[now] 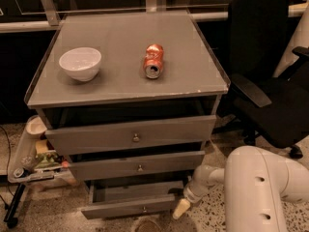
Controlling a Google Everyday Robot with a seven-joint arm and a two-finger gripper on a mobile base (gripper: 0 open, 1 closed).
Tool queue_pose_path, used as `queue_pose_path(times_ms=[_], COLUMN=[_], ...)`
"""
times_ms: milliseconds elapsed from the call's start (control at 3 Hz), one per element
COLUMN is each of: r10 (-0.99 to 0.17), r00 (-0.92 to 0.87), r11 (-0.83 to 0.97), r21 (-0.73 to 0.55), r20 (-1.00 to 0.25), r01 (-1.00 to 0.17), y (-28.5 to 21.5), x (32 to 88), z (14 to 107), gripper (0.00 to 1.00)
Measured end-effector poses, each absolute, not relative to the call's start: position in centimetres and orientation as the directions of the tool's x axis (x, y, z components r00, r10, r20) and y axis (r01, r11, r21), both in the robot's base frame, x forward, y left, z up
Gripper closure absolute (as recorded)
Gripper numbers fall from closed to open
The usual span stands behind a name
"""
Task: Open bottom drawer
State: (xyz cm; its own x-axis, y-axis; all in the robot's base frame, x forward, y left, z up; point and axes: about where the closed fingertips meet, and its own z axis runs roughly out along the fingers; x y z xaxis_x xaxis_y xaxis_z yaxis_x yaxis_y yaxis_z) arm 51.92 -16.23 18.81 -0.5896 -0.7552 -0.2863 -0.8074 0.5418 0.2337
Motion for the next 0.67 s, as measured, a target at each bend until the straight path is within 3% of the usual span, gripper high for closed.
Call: queue_pose_path(times_ms=[667], r10=[-0.755], r00=[-0.596], r11=[0.54], r21=[0.255], r20=[-0.273], r01=[-0.802], y=[-16.05], x=[51.25], z=[18.44], gripper=[0.0])
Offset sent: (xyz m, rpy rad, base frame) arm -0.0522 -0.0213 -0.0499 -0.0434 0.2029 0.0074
